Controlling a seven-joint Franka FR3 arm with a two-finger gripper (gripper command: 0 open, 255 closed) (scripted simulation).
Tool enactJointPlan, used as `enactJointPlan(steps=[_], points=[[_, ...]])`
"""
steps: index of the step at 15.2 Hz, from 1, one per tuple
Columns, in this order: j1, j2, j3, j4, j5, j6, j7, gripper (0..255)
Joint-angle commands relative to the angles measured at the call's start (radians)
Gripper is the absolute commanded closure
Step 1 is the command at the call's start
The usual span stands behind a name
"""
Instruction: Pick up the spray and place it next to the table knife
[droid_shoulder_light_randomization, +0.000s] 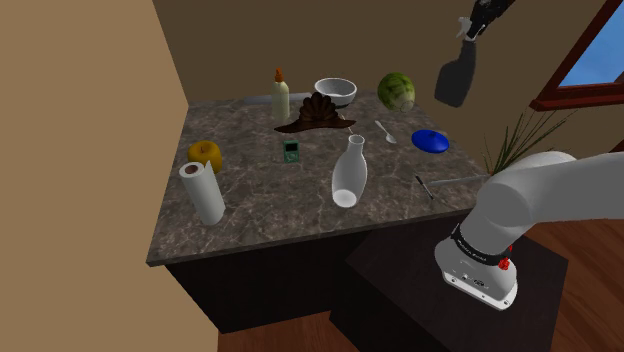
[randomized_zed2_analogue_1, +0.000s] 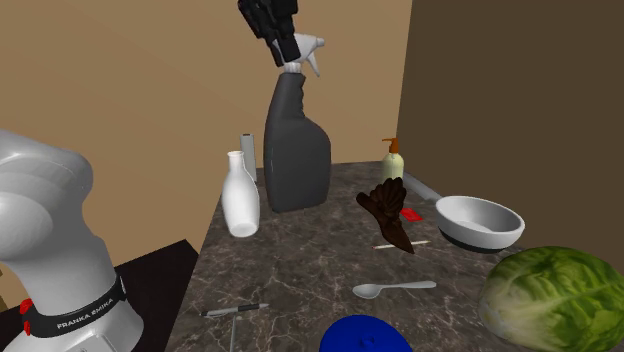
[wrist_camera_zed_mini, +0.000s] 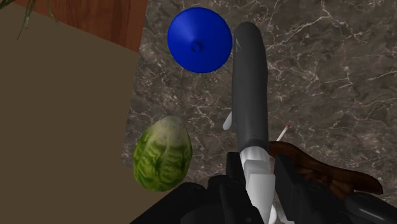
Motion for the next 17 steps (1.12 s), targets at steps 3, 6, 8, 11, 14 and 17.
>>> enactJointPlan(steps=[3, 6, 8, 11, 14, 17], points=[[-0.005, -0.024, -0.005, -0.069, -0.009, 0.046, 0.007, 255], [-0.009, -0.038, -0.01, -0.118, -0.015, 0.08, 0.011, 255], [-0.012, -0.047, -0.014, -0.151, -0.02, 0.104, 0.014, 255], [-0.016, -0.059, -0.019, -0.198, -0.028, 0.139, 0.018, 255], [-0.021, -0.069, -0.026, -0.243, -0.036, 0.174, 0.022, 255], [-0.025, -0.077, -0.033, -0.288, -0.044, 0.21, 0.026, 255]])
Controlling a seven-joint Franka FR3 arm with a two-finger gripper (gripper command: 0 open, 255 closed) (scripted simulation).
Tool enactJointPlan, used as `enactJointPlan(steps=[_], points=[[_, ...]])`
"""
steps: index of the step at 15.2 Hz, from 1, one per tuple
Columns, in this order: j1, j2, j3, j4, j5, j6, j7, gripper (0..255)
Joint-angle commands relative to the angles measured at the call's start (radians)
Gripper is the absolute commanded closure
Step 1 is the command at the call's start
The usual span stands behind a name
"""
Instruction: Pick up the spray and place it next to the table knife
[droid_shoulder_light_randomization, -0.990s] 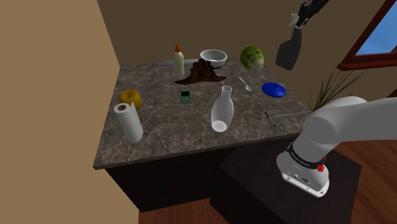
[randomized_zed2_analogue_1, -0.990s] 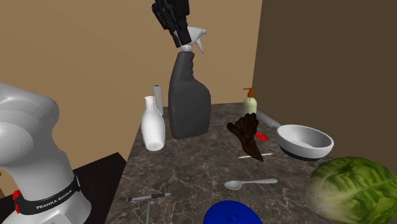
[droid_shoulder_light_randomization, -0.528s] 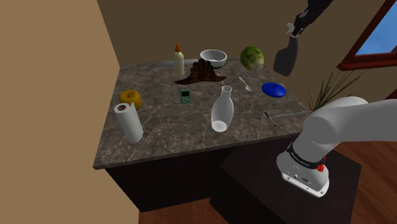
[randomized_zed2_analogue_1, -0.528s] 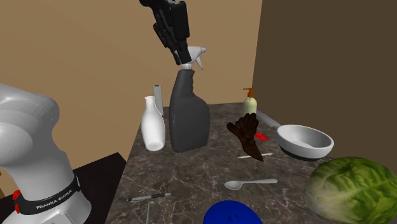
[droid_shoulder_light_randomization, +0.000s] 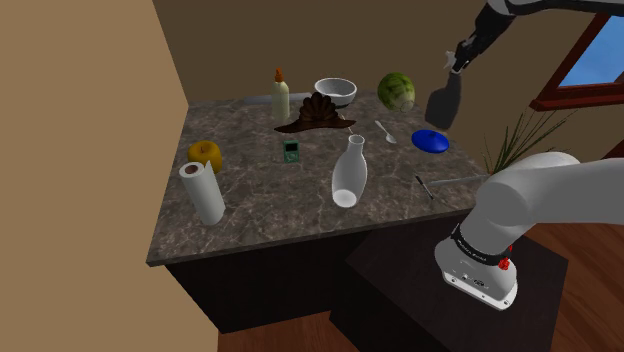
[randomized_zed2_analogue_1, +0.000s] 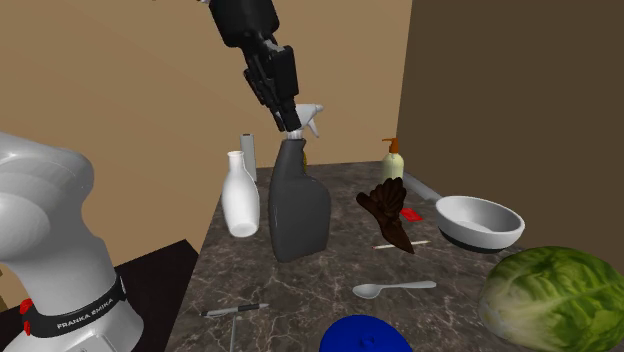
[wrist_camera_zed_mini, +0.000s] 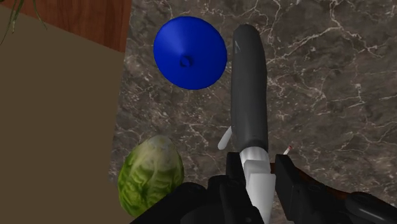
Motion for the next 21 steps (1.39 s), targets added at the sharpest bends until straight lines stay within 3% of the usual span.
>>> enactJointPlan(steps=[1, 21], points=[[-0.003, -0.005, -0.005, -0.03, -0.006, 0.025, 0.003, 255], [-0.041, 0.002, -0.063, -0.291, -0.077, 0.291, 0.03, 255]])
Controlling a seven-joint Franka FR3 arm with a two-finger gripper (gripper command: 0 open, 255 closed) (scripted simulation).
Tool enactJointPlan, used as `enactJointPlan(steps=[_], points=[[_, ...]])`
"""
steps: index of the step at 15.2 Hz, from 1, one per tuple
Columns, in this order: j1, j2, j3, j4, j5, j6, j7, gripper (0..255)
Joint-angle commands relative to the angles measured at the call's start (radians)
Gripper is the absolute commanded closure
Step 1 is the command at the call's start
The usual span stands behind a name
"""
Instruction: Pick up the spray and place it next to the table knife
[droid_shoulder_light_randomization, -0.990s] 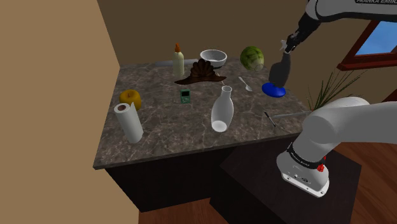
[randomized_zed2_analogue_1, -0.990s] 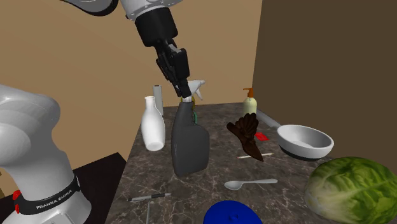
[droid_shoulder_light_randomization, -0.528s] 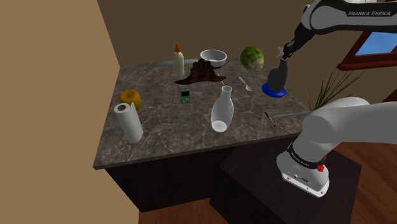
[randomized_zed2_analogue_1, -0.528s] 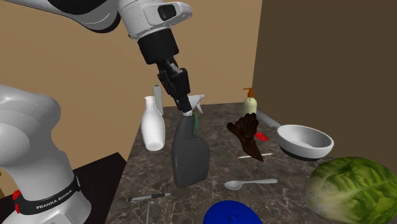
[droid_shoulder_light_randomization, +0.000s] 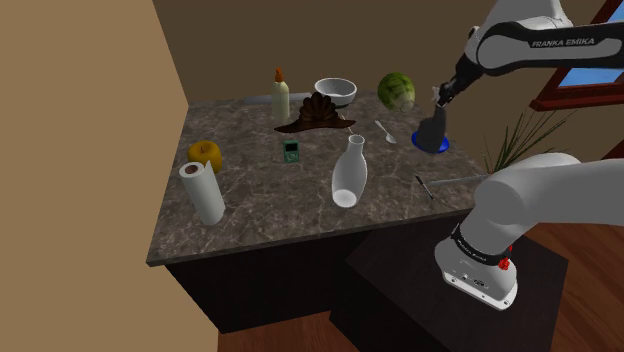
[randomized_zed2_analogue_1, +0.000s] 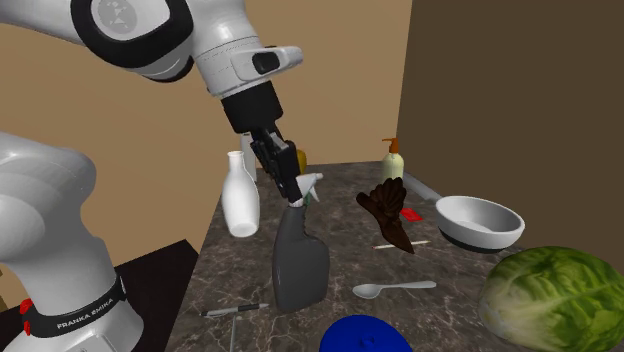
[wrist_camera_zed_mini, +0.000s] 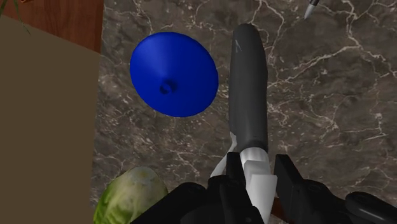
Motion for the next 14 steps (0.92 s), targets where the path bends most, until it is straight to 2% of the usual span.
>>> enactJointPlan(steps=[1, 10, 14], points=[[-0.004, 0.007, -0.007, -0.023, -0.009, 0.03, 0.003, 255], [-0.025, 0.058, -0.038, -0.115, -0.05, 0.172, 0.017, 255], [-0.025, 0.058, -0.038, -0.115, -0.05, 0.172, 0.017, 255]])
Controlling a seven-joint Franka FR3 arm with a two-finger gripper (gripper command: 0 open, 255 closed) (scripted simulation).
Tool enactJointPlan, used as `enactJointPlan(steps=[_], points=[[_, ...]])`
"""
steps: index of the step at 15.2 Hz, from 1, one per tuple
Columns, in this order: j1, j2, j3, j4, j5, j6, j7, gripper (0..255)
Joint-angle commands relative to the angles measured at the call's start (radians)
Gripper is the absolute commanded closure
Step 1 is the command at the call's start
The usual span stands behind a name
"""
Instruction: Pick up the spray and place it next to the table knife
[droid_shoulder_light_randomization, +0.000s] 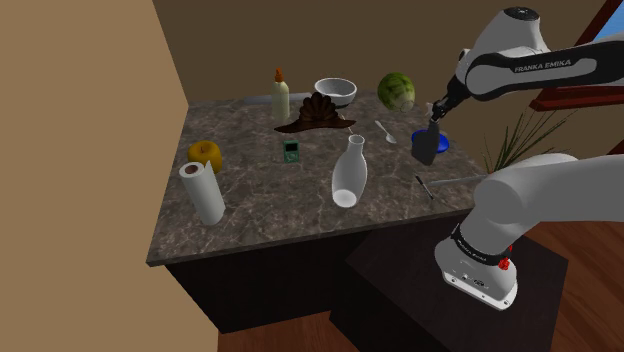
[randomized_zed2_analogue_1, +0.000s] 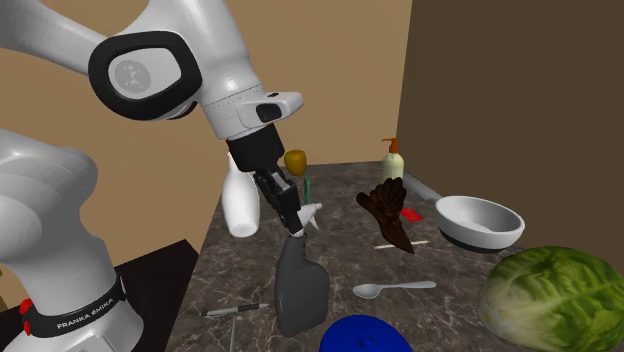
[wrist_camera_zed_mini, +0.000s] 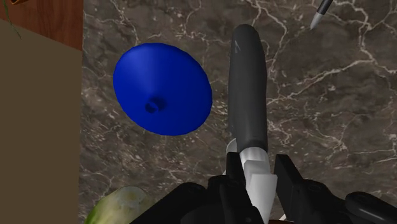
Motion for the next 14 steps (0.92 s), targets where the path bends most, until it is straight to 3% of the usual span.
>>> enactJointPlan(steps=[1, 4, 5, 10, 14], points=[[0.0, 0.0, 0.0, -0.001, 0.0, 0.001, 0.0, 255], [0.0, 0.0, 0.0, -0.001, 0.0, 0.001, 0.0, 255], [0.0, 0.0, 0.0, -0.001, 0.0, 0.001, 0.0, 0], [0.0, 0.0, 0.0, -0.001, 0.0, 0.001, 0.0, 0], [0.006, -0.122, 0.047, 0.055, 0.042, -0.177, -0.012, 0]])
